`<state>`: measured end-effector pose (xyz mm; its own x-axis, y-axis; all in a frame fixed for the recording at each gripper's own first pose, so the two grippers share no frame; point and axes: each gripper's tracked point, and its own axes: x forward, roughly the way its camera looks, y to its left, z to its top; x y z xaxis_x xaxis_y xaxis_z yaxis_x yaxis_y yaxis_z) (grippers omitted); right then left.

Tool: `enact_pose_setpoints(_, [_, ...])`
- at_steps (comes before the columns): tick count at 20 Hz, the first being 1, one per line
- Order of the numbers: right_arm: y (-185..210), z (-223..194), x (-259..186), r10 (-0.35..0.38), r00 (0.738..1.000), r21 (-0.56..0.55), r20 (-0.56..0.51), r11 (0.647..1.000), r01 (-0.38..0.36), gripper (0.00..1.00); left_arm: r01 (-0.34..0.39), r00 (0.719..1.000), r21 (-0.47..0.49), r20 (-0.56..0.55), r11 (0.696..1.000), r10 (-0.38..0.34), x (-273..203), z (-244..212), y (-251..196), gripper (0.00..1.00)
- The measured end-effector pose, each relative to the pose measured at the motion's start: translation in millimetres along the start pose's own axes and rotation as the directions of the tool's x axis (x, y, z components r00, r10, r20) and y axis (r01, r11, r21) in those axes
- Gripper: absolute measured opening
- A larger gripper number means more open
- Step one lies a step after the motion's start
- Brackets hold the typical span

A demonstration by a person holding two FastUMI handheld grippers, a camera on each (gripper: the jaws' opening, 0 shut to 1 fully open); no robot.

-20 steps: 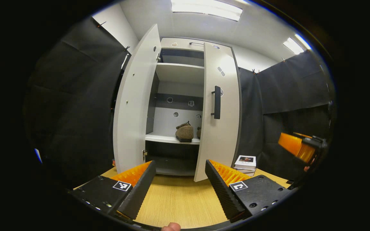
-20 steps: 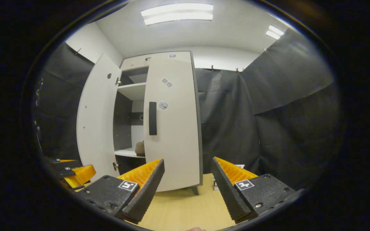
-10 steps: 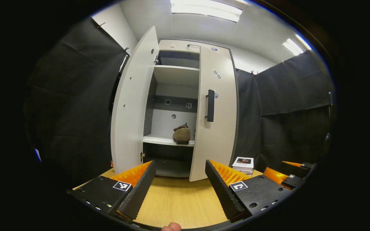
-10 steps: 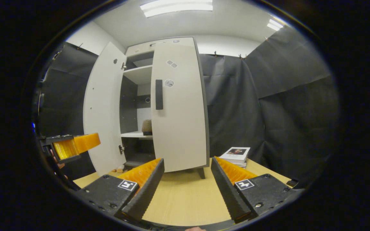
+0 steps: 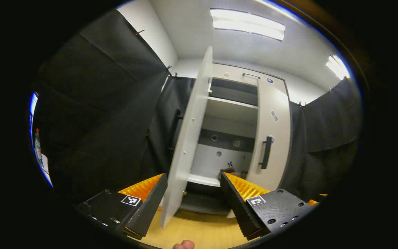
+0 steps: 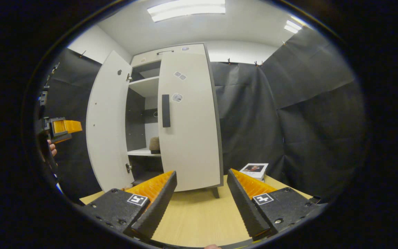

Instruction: Grab one shoe with the right hand and put it into the shoe cabinet, grab the other shoe with the left hand and put it into the shoe cabinet; then close the right door with the right hand and the left door with the left hand.

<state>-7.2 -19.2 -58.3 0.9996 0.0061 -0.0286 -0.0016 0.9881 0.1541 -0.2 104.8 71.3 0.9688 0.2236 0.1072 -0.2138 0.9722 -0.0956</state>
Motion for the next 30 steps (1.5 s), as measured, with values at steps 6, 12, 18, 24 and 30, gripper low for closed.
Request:
enact_pose_setpoints(6, [4, 3, 4, -0.003, 1.0, 0.012, -0.008, 1.0, 0.003, 0.95, -0.117, 0.99, -0.014, 0.074, 0.993, 0.118, 47, 38, 80, 0.95])
enact_pose_setpoints(12, [10, 21, 7, -0.005, 1.0, -0.01, 0.027, 1.0, 0.005, 0.95, -0.103, 0.994, 0.007, 0.035, 0.995, 0.103, 113, 36, 99, 0.95])
enact_pose_setpoints(18, [6, 26, 10, -0.024, 0.999, -0.038, 0.032, 0.999, 0.025, 0.95, -0.108, 0.994, -0.009, -0.002, 0.994, 0.108, 136, 20, 110, 0.95])
enact_pose_setpoints(24, [4, 27, 14, -0.035, 0.999, -0.046, 0.029, 0.998, 0.036, 0.95, -0.046, 0.999, -0.028, -0.011, 0.999, 0.046, 141, 19, 102, 0.94])
enact_pose_setpoints(30, [12, 24, 19, -0.009, 1.0, -0.049, 0.021, 0.999, 0.01, 0.95, 0.029, 0.999, 0.01, -0.035, 1.0, -0.029, 134, 19, 66, 0.93])
